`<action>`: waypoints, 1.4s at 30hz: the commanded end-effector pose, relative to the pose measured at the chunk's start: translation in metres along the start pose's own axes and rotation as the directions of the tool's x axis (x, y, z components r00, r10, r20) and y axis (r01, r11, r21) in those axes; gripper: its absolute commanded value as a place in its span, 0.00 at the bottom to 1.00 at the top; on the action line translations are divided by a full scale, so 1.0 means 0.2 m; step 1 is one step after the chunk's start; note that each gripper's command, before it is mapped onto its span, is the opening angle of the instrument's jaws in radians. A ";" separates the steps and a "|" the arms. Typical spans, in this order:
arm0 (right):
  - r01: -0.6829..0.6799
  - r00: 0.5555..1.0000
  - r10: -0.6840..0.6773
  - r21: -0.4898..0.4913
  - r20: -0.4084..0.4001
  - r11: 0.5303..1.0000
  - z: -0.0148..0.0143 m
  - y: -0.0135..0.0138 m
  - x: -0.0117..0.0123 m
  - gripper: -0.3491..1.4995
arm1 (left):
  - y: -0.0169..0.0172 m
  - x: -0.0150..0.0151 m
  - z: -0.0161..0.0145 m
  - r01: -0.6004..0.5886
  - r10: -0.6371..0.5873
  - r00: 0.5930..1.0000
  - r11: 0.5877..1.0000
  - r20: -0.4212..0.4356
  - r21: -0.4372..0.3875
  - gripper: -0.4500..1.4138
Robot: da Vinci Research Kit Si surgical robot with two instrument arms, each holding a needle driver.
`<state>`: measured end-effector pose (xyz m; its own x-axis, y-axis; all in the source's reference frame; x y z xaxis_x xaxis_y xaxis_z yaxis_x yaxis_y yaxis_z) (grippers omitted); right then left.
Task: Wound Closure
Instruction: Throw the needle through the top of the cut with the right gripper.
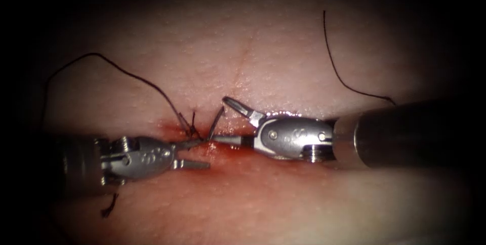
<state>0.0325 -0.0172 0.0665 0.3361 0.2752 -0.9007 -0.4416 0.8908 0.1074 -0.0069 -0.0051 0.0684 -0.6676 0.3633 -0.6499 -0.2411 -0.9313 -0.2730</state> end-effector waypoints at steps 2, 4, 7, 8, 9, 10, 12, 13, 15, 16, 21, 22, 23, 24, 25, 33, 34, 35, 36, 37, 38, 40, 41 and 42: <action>0.033 0.999 -0.033 -0.017 -0.016 0.999 0.003 0.001 0.008 0.86 | 0.000 0.000 0.006 0.000 0.000 1.000 1.000 0.000 0.002 0.32; 0.061 0.998 -0.062 -0.018 -0.016 0.998 0.002 0.002 0.011 0.84 | 0.000 0.000 0.006 -0.001 0.001 1.000 1.000 0.001 -0.001 0.32; 0.108 0.994 -0.108 -0.020 -0.012 0.994 0.004 0.004 0.014 0.82 | 0.001 0.000 0.006 -0.001 0.001 1.000 1.000 0.004 -0.001 0.32; 0.152 0.988 -0.153 -0.025 -0.013 0.988 0.005 0.004 0.015 0.83 | 0.001 0.000 0.007 -0.001 0.001 1.000 1.000 0.004 -0.002 0.32; 0.175 0.985 -0.175 -0.026 -0.012 0.984 0.006 0.004 0.015 0.83 | 0.001 0.000 0.007 -0.001 0.001 1.000 1.000 0.004 -0.001 0.32; 0.191 0.982 -0.191 -0.023 -0.014 0.981 0.007 0.004 0.016 0.82 | 0.000 0.000 0.007 -0.002 0.002 1.000 1.000 0.004 -0.001 0.32; 0.248 0.969 -0.248 -0.016 -0.011 0.969 0.008 0.007 0.018 0.78 | 0.001 0.000 0.007 -0.002 0.002 1.000 1.000 0.005 -0.005 0.32; 0.251 0.968 -0.251 -0.013 -0.006 0.968 0.008 0.008 0.019 0.78 | 0.001 0.000 0.007 -0.002 0.002 1.000 1.000 0.005 -0.005 0.32; 0.266 0.964 -0.266 -0.016 -0.006 0.964 0.008 0.010 0.022 0.80 | 0.001 0.000 0.007 -0.002 0.002 1.000 1.000 0.005 -0.004 0.32; 0.276 0.961 -0.276 -0.017 -0.006 0.961 0.008 0.011 0.025 0.81 | 0.001 0.000 0.007 -0.002 0.002 1.000 1.000 0.005 -0.004 0.32; 0.293 0.956 -0.293 -0.018 -0.010 0.956 0.006 0.012 0.033 0.80 | 0.000 0.000 0.008 -0.002 0.002 1.000 1.000 0.004 -0.004 0.32; 0.295 0.955 -0.295 -0.018 -0.008 0.955 0.007 0.012 0.035 0.79 | 0.000 0.000 0.008 -0.002 0.002 1.000 1.000 0.005 -0.004 0.32; 0.299 0.954 -0.299 -0.019 -0.006 0.954 0.007 0.012 0.035 0.79 | 0.000 0.000 0.008 -0.002 0.002 1.000 1.000 0.005 -0.004 0.32; 0.310 0.951 -0.310 -0.020 -0.005 0.950 0.008 0.012 0.036 0.78 | 0.001 0.000 0.008 -0.002 0.002 1.000 1.000 0.005 -0.004 0.32; 0.321 0.947 -0.321 -0.023 -0.003 0.947 0.010 0.013 0.036 0.78 | 0.001 0.000 0.008 -0.002 0.002 1.000 1.000 0.005 -0.004 0.32; 0.431 0.902 -0.431 -0.021 -0.005 0.902 0.013 0.012 0.041 0.64 | 0.000 0.000 0.008 -0.003 0.003 1.000 1.000 0.007 -0.005 0.32; 0.434 0.901 -0.435 -0.023 -0.007 0.900 0.013 0.012 0.042 0.62 | 0.001 0.000 0.008 -0.003 0.003 1.000 1.000 0.007 -0.005 0.32; 0.433 0.901 -0.433 -0.025 -0.008 0.901 0.013 0.012 0.042 0.62 | 0.001 0.000 0.008 -0.003 0.003 1.000 1.000 0.007 -0.005 0.32; 0.437 0.899 -0.438 -0.027 -0.009 0.899 0.013 0.012 0.043 0.62 | 0.001 -0.001 0.008 -0.003 0.003 1.000 1.000 0.007 -0.005 0.32; 0.436 0.900 -0.437 -0.027 -0.009 0.899 0.012 0.013 0.043 0.60 | 0.001 -0.001 0.008 -0.003 0.003 1.000 1.000 0.007 -0.005 0.32; 0.441 0.897 -0.441 -0.026 -0.009 0.897 0.012 0.013 0.044 0.59 | 0.001 -0.001 0.008 -0.003 0.003 1.000 1.000 0.007 -0.005 0.32; 0.445 0.895 -0.445 -0.028 -0.011 0.895 0.012 0.012 0.044 0.51 | 0.001 -0.001 0.008 -0.003 0.003 1.000 1.000 0.007 -0.005 0.32; 0.450 0.893 -0.450 -0.028 -0.011 0.893 0.012 0.012 0.045 0.45 | 0.001 -0.001 0.008 -0.003 0.003 1.000 1.000 0.007 -0.005 0.32; 0.450 0.893 -0.450 -0.028 -0.011 0.893 0.012 0.012 0.045 0.35 | 0.001 -0.001 0.008 -0.003 0.003 1.000 1.000 0.007 -0.005 0.32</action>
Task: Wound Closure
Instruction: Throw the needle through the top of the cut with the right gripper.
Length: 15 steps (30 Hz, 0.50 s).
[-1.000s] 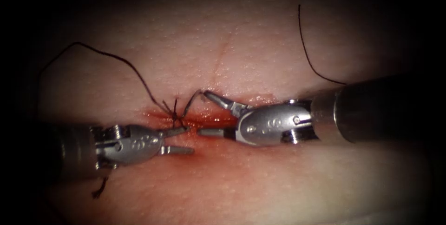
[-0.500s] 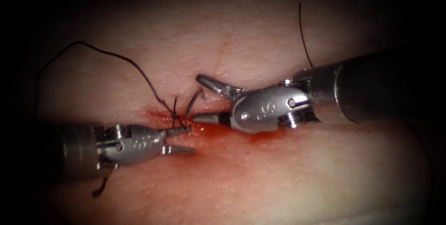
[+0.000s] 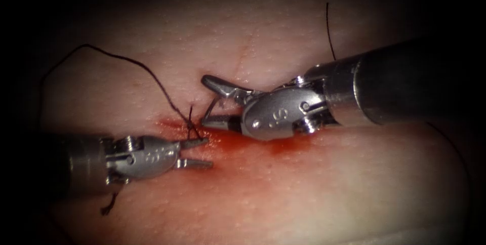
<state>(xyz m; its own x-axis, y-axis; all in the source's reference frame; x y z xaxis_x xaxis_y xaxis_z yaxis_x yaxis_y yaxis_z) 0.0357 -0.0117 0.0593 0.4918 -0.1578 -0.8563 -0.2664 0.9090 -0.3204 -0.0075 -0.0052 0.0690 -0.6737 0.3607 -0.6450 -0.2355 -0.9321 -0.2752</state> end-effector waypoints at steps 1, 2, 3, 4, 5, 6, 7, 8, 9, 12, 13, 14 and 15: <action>0.012 1.000 -0.012 0.001 -0.003 1.000 0.004 -0.002 0.000 0.19 | 0.000 0.000 0.004 -0.001 0.001 1.000 1.000 -0.001 0.000 0.32; 0.011 1.000 -0.011 0.000 -0.002 1.000 0.004 -0.001 0.000 0.15 | 0.000 0.000 0.004 0.000 0.000 1.000 1.000 0.000 0.001 0.32; 0.017 1.000 -0.017 0.000 -0.001 1.000 0.004 -0.001 -0.001 0.09 | 0.000 0.000 0.004 0.000 0.000 1.000 1.000 0.000 0.001 0.32; 0.023 1.000 -0.023 -0.002 -0.005 1.000 0.004 -0.001 -0.001 0.06 | 0.001 0.000 0.004 0.000 0.000 1.000 1.000 -0.002 -0.002 0.32; 0.023 1.000 -0.023 0.000 -0.002 1.000 0.005 0.000 -0.002 0.03 | 0.001 0.000 0.003 0.000 0.000 1.000 1.000 -0.002 -0.002 0.32; 0.024 1.000 -0.024 0.005 0.001 1.000 0.005 0.000 -0.002 0.00 | 0.001 0.000 0.003 0.000 0.000 1.000 1.000 -0.002 -0.002 0.32; 0.026 1.000 -0.026 0.010 0.004 1.000 0.005 0.000 -0.003 0.00 | 0.001 0.000 0.003 0.000 0.000 1.000 1.000 -0.002 -0.002 0.32; 0.029 0.999 -0.029 0.027 0.014 0.999 0.006 0.000 -0.004 0.00 | 0.001 0.000 0.003 0.000 0.000 1.000 1.000 -0.002 -0.002 0.32; 0.030 0.999 -0.031 0.032 0.016 0.999 0.006 0.000 -0.004 0.00 | 0.001 0.000 0.003 0.000 0.000 1.000 1.000 -0.002 -0.001 0.32; 0.031 0.999 -0.031 0.044 0.016 0.999 0.004 0.000 -0.005 0.00 | 0.000 0.003 0.005 0.005 -0.005 1.000 1.000 -0.001 0.000 0.34; 0.031 0.999 -0.031 0.043 0.019 0.999 0.003 0.000 -0.005 0.00 | -0.001 0.004 0.005 0.008 -0.008 1.000 1.000 -0.001 0.000 0.34; 0.030 0.999 -0.031 0.045 0.015 0.999 0.003 0.001 -0.005 0.00 | -0.002 0.006 0.006 0.011 -0.011 1.000 1.000 -0.006 0.003 0.34; 0.030 0.999 -0.031 0.048 0.011 0.998 0.002 0.001 -0.006 0.00 | -0.004 0.008 0.007 0.017 -0.017 0.999 1.000 -0.039 0.020 0.32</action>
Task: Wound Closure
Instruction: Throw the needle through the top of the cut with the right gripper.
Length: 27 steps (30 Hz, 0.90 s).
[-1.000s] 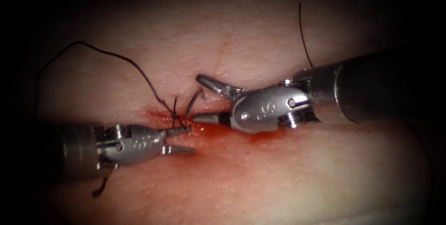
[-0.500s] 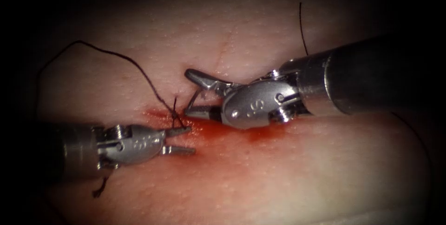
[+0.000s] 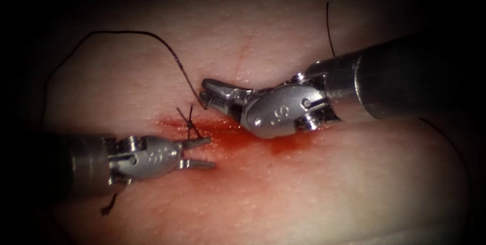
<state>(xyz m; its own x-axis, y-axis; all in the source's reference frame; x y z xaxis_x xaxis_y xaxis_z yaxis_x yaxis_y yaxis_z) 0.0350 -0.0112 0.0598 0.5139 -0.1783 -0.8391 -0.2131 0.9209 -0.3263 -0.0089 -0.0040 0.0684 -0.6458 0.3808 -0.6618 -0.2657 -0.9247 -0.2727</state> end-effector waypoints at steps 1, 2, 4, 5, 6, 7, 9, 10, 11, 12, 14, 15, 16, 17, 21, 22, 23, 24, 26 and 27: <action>0.007 1.000 -0.007 0.007 -0.016 1.000 0.003 0.000 -0.002 0.00 | -0.001 0.000 0.005 0.000 0.000 1.000 1.000 -0.018 0.002 0.32; -0.004 1.000 0.004 0.008 -0.016 1.000 0.002 0.000 -0.003 0.00 | -0.001 0.001 0.006 0.002 -0.001 1.000 1.000 -0.026 0.002 0.31; -0.057 0.998 0.058 0.020 -0.033 0.998 0.001 0.002 -0.006 0.00 | 0.000 -0.001 0.010 -0.002 0.002 1.000 1.000 -0.030 0.002 0.31; -0.111 0.993 0.112 0.012 -0.042 0.994 0.000 0.004 -0.008 0.00 | 0.001 -0.004 0.013 -0.010 0.010 1.000 1.000 -0.021 -0.001 0.31; -0.147 0.988 0.147 0.013 -0.049 0.989 0.000 0.004 -0.010 0.00 | 0.002 -0.006 0.015 -0.014 0.014 1.000 1.000 -0.012 -0.005 0.31; -0.176 0.983 0.177 0.012 -0.055 0.984 0.000 0.005 -0.011 0.00 | 0.002 -0.008 0.016 -0.028 0.028 1.000 0.999 0.006 -0.018 0.31; -0.257 0.965 0.257 0.016 -0.056 0.966 0.000 0.007 -0.014 0.00 | 0.004 -0.011 0.017 -0.026 0.027 0.999 0.999 0.031 -0.030 0.32; -0.291 0.955 0.292 0.022 -0.059 0.956 0.001 0.008 -0.015 0.00 | 0.004 -0.013 0.018 -0.026 0.027 0.999 0.999 0.042 -0.039 0.32; -0.324 0.944 0.325 0.027 -0.059 0.946 0.001 0.009 -0.016 0.00 | 0.005 -0.015 0.018 -0.023 0.025 0.999 0.999 0.047 -0.041 0.32; -0.408 0.910 0.409 0.033 -0.070 0.913 0.002 0.012 -0.019 0.00 | 0.006 -0.016 0.018 -0.021 0.024 0.998 0.999 0.056 -0.049 0.32; -0.487 0.868 0.489 0.044 -0.082 0.872 0.003 0.014 -0.021 0.00 | 0.007 -0.017 0.017 -0.025 0.029 0.997 0.998 0.068 -0.057 0.32; -0.502 0.860 0.505 0.045 -0.081 0.863 0.004 0.015 -0.022 0.00 | 0.008 -0.017 0.016 -0.027 0.031 0.997 0.998 0.075 -0.062 0.32; -0.513 0.854 0.515 0.046 -0.080 0.857 0.005 0.015 -0.023 0.00 | 0.008 -0.017 0.015 -0.028 0.033 0.996 0.998 0.077 -0.064 0.32; -0.557 0.825 0.560 0.057 -0.080 0.829 0.006 0.017 -0.024 0.00 | 0.009 -0.017 0.014 -0.029 0.034 0.996 0.997 0.077 -0.065 0.32; -0.664 0.742 0.667 0.067 -0.064 0.745 0.008 0.019 -0.027 0.00 | 0.012 -0.017 0.011 -0.030 0.036 0.996 0.997 0.082 -0.070 0.31; -0.689 0.719 0.693 0.077 -0.045 0.720 0.009 0.020 -0.028 0.00 | 0.012 -0.017 0.011 -0.031 0.037 0.996 0.997 0.084 -0.072 0.31; -0.710 0.699 0.714 0.086 -0.031 0.699 0.010 0.021 -0.028 0.00 | 0.012 -0.017 0.011 -0.031 0.037 0.996 0.997 0.084 -0.073 0.31; -0.749 0.657 0.754 0.104 -0.011 0.654 0.011 0.022 -0.028 0.00 | 0.012 -0.017 0.010 -0.032 0.039 0.996 0.997 0.083 -0.074 0.31; -0.794 0.598 0.801 0.136 0.002 0.592 0.014 0.023 -0.029 0.00 | 0.011 -0.019 0.009 -0.030 0.036 0.996 0.997 0.082 -0.077 0.31; -0.806 0.581 0.814 0.145 0.013 0.574 0.015 0.023 -0.029 0.00 | 0.011 -0.020 0.008 -0.025 0.032 0.996 0.997 0.082 -0.078 0.31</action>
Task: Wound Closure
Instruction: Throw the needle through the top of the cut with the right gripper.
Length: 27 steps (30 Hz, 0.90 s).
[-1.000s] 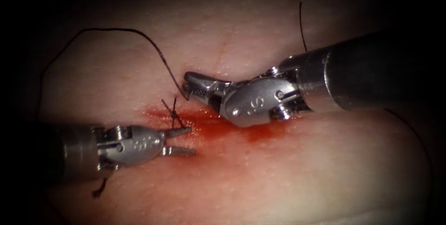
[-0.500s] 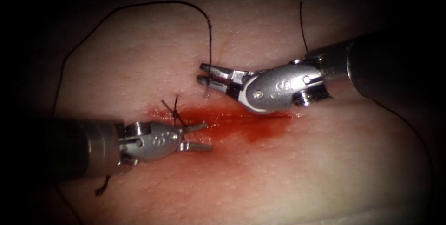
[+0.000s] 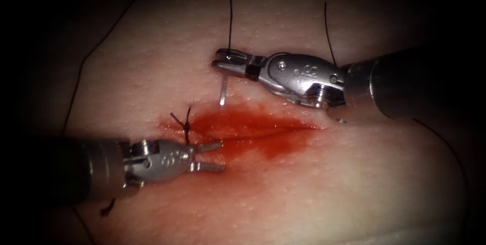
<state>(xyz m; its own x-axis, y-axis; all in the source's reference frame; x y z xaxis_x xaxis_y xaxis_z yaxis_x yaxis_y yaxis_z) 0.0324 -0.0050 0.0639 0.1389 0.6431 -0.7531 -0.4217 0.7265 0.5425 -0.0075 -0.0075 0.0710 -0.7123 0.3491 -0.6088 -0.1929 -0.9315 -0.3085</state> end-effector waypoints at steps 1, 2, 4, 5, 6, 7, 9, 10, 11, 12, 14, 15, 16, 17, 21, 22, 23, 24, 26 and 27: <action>-0.044 0.999 0.044 0.014 0.007 0.999 0.006 0.000 -0.001 0.00 | 0.000 -0.001 0.004 0.006 -0.006 1.000 1.000 -0.004 -0.005 0.31; -0.084 0.996 0.083 0.022 0.011 0.996 0.007 0.000 -0.001 0.00 | -0.001 -0.001 0.003 0.005 -0.005 1.000 1.000 -0.005 -0.006 0.31; -0.146 0.989 0.146 0.037 0.017 0.989 0.008 -0.001 -0.002 0.00 | -0.002 -0.003 0.003 0.008 -0.008 1.000 1.000 -0.002 -0.003 0.31; -0.186 0.982 0.184 0.042 0.029 0.982 0.009 -0.001 -0.002 0.00 | -0.002 -0.003 0.003 0.008 -0.008 1.000 1.000 -0.003 -0.003 0.31; -0.214 0.976 0.212 0.050 0.043 0.976 0.010 -0.002 -0.002 0.00 | -0.003 -0.004 0.003 0.013 -0.013 1.000 1.000 -0.001 -0.001 0.31; -0.247 0.968 0.244 0.053 0.058 0.968 0.010 -0.002 -0.002 0.00 | -0.003 -0.005 0.003 0.012 -0.012 1.000 1.000 -0.002 -0.002 0.31; -0.327 0.943 0.322 0.053 0.084 0.943 0.011 -0.004 -0.003 0.00 | -0.003 -0.006 0.003 0.010 -0.010 1.000 1.000 0.001 0.002 0.31; -0.436 0.895 0.429 0.040 0.120 0.899 0.013 -0.006 -0.005 0.00 | -0.004 -0.007 0.002 0.015 -0.015 1.000 1.000 0.002 0.003 0.31; -0.456 0.885 0.448 0.046 0.124 0.889 0.013 -0.007 -0.006 0.00 | -0.004 -0.008 0.002 0.014 -0.014 1.000 1.000 0.002 0.003 0.31; -0.500 0.862 0.490 0.050 0.132 0.865 0.014 -0.008 -0.008 0.00 | -0.005 -0.008 0.002 0.014 -0.014 1.000 1.000 0.003 0.005 0.31; -0.546 0.833 0.535 0.055 0.143 0.836 0.014 -0.009 -0.009 0.00 | -0.005 -0.008 0.002 0.019 -0.019 1.000 1.000 0.006 0.003 0.31; -0.559 0.824 0.547 0.057 0.146 0.827 0.015 -0.010 -0.009 0.00 | -0.005 -0.008 0.002 0.019 -0.019 1.000 1.000 0.006 0.003 0.31; -0.577 0.811 0.565 0.048 0.152 0.816 0.015 -0.010 -0.010 0.00 | -0.005 -0.008 0.002 0.019 -0.019 1.000 1.000 0.006 0.003 0.31; -0.581 0.808 0.569 0.046 0.156 0.812 0.014 -0.010 -0.010 0.00 | -0.005 -0.008 0.002 0.019 -0.019 1.000 1.000 0.006 0.003 0.31; -0.619 0.779 0.606 0.045 0.158 0.784 0.013 -0.013 -0.010 0.00 | -0.006 -0.009 0.001 0.019 -0.019 1.000 1.000 0.007 0.003 0.31; -0.629 0.772 0.616 0.045 0.157 0.777 0.013 -0.014 -0.010 0.00 | -0.006 -0.009 0.000 0.018 -0.018 1.000 1.000 0.008 0.005 0.31; -0.641 0.761 0.630 0.035 0.154 0.766 0.013 -0.014 -0.010 0.00 | -0.006 -0.009 0.000 0.018 -0.018 1.000 1.000 0.008 0.004 0.31; -0.663 0.742 0.653 0.017 0.149 0.749 0.013 -0.014 -0.010 0.00 | -0.006 -0.009 0.000 0.018 -0.018 1.000 1.000 0.009 0.006 0.31; -0.746 0.655 0.743 -0.036 0.136 0.665 0.013 -0.015 -0.009 0.00 | -0.006 -0.010 -0.001 0.018 -0.018 1.000 1.000 0.010 0.007 0.31; -0.772 0.624 0.770 -0.050 0.130 0.634 0.012 -0.015 -0.009 0.00 | -0.006 -0.010 -0.002 0.018 -0.018 1.000 1.000 0.010 0.007 0.31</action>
<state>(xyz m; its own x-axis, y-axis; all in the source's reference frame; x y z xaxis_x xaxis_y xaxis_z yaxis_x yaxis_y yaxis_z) 0.0350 -0.0080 0.0641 -0.1280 0.9917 0.0101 -0.4246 -0.0640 0.9031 -0.0050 -0.0069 0.0718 -0.7161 0.3653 -0.5947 -0.2109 -0.9255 -0.3145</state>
